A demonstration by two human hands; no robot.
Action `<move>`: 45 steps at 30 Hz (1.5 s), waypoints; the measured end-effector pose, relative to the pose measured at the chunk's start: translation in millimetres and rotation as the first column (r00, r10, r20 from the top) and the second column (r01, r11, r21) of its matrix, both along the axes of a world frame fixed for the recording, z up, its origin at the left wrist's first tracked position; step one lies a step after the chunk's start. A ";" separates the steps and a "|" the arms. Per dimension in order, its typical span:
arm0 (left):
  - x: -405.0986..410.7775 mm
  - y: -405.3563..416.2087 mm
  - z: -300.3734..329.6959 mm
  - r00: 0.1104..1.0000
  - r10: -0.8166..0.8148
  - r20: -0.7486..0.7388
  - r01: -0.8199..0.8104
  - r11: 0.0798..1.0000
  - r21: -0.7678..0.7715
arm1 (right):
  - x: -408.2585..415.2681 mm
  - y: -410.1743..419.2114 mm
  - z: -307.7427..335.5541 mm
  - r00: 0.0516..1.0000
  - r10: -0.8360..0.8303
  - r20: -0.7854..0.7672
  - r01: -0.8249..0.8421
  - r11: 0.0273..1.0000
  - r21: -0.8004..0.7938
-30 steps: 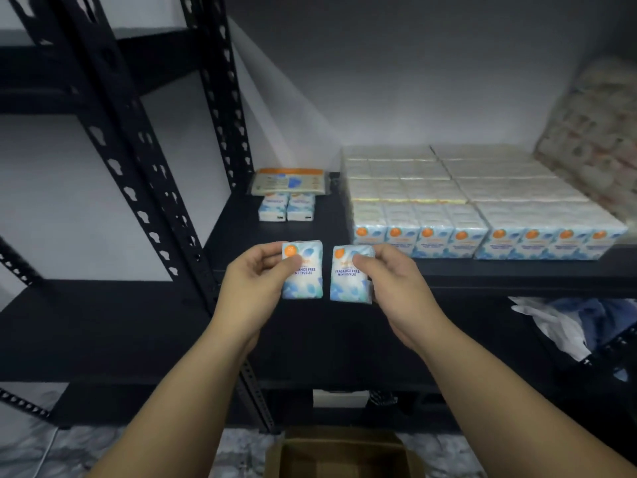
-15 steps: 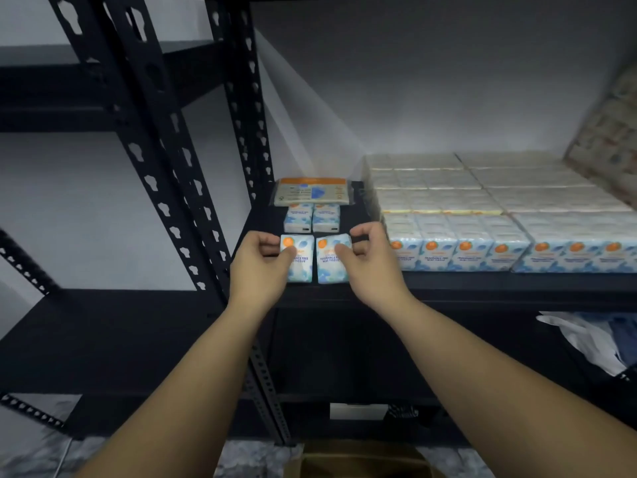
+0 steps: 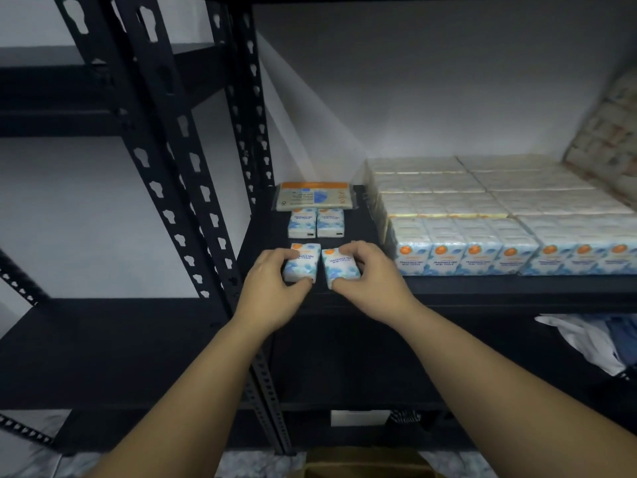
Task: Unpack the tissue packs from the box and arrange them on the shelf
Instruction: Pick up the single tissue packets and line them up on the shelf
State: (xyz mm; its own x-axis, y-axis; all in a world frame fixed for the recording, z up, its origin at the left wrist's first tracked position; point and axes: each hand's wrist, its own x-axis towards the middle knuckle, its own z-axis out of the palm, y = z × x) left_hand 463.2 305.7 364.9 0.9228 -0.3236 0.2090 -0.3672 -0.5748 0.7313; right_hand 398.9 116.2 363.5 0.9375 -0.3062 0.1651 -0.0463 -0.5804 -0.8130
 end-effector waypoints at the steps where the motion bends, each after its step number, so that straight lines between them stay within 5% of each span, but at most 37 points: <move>1: 1.2 0.1 -0.1 1.000 -0.004 0.015 0.004 1.000 0.017 | 0.9 -0.9 -0.2 1.000 -0.001 0.002 0.001 1.000 -0.012; 20: 28.5 -15.1 2.4 0.997 0.025 0.069 -0.033 0.993 0.110 | 41.2 -0.5 0.6 0.993 -0.113 0.032 0.117 0.981 -0.155; 45: 27.9 -14.1 3.0 0.997 0.029 0.073 -0.038 0.991 0.129 | 33.2 3.7 2.1 0.993 -0.113 0.021 0.115 0.982 -0.153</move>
State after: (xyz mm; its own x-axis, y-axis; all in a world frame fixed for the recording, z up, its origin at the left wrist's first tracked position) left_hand 491.1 291.6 367.8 0.9181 -0.3213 0.2323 -0.3941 -0.6763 0.6223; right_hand 432.1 119.9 365.6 0.8958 -0.3808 0.2293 -0.1102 -0.6900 -0.7154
